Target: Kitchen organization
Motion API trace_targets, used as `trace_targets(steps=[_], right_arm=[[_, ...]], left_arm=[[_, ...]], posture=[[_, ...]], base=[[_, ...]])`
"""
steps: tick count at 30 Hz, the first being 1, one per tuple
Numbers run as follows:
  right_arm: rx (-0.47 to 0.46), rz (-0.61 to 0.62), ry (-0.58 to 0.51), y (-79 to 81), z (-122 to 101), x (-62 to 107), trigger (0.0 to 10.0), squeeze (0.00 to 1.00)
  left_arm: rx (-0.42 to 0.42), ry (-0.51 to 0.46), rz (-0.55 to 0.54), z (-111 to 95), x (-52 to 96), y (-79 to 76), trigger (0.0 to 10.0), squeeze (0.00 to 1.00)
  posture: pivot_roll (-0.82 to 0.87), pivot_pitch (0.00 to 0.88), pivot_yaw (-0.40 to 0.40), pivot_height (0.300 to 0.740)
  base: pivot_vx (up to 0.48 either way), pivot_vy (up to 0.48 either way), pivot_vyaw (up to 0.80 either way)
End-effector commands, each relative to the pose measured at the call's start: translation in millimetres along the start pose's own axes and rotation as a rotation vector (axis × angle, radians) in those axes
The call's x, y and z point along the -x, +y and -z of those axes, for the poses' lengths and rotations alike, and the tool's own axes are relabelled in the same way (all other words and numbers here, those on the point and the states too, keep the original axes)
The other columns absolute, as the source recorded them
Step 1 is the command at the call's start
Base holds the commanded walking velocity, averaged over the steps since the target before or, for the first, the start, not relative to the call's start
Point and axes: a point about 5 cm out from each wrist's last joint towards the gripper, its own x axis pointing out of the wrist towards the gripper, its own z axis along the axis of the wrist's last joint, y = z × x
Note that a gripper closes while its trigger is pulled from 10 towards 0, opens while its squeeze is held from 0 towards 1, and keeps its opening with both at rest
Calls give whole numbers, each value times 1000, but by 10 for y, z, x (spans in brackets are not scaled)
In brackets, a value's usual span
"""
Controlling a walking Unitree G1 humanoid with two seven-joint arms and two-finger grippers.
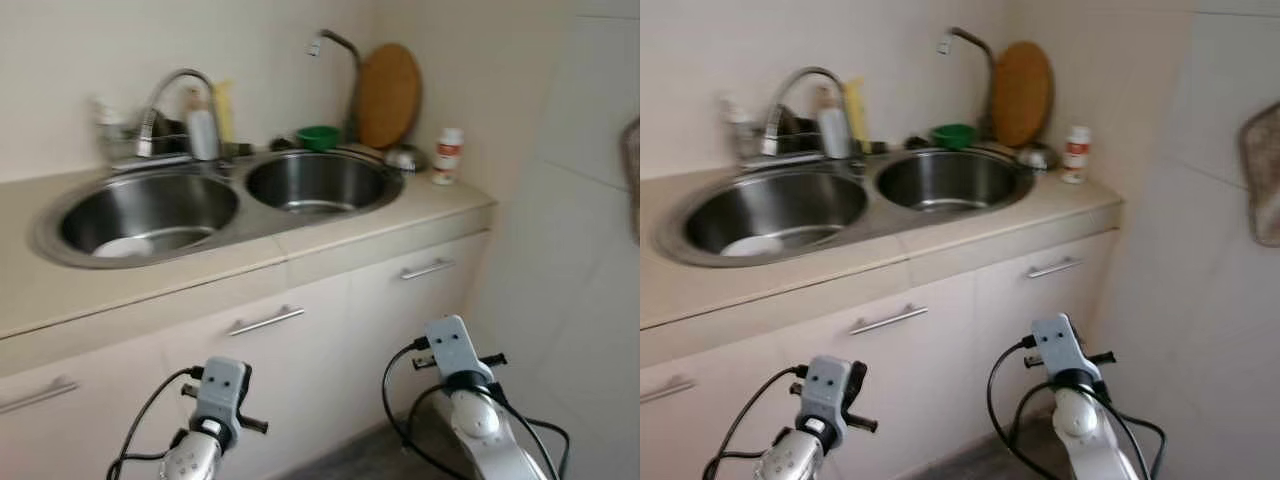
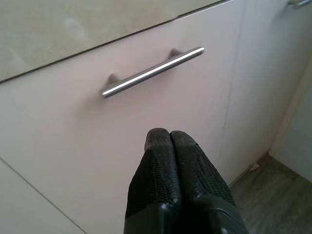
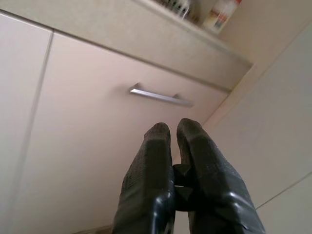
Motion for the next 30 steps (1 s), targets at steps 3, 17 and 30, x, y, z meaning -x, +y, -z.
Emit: trace_targets(steps=[3, 17, 30], right_arm=[[48, 118, -206, -169, -348, -17, 10000, 0], [-58, 154, -640, -311, -1327, 33, 10000, 0], [-113, 104, -755, -320, -1598, 81, 10000, 0]], left_arm=[[-168, -148, -42, -332, -46, 26, 10000, 0], [-106, -548, -177, -1410, -50, 275, 10000, 0], [-110, -594, -165, -1578, -28, 272, 10000, 0]], posture=[[12, 0, -17, 740], [26, 0, -17, 740], [25, 0, -17, 740]], base=[[0, 0, 0], [18, 0, 33], [425, 0, 800]])
